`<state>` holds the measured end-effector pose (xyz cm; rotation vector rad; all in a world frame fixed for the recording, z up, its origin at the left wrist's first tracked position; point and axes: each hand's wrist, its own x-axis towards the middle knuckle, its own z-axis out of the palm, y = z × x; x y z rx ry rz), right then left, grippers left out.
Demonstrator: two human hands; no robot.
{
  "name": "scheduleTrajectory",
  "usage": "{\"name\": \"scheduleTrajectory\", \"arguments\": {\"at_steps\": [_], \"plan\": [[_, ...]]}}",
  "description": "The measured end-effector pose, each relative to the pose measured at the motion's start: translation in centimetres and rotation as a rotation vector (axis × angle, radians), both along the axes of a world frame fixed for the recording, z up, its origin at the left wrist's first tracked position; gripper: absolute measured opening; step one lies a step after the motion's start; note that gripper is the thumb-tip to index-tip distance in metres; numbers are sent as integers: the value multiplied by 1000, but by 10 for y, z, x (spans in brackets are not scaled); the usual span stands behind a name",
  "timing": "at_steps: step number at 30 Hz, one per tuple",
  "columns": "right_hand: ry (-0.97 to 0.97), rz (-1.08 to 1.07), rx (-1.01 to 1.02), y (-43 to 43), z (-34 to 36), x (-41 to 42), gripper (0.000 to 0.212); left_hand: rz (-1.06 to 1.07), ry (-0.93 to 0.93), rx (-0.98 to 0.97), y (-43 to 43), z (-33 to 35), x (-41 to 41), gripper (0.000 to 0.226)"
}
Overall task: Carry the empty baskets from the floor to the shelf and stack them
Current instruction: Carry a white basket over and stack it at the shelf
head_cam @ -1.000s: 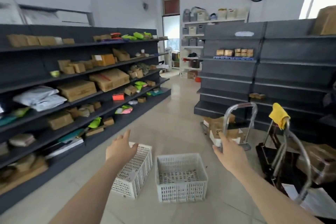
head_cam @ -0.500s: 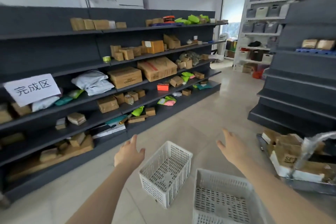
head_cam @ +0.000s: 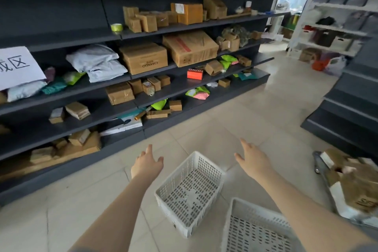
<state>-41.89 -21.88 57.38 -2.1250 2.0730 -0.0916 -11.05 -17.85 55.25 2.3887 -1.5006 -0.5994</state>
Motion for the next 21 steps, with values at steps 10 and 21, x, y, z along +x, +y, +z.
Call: {"name": "scheduleTrajectory", "arguments": {"at_steps": [10, 21], "plan": [[-19, 37, 136, -167, -67, 21, 60, 118, 104, 157, -141, -75, 1, 64], [-61, 177, 495, -305, -261, 59, 57, 608, 245, 429, -175, -263, 13, 70]]}}
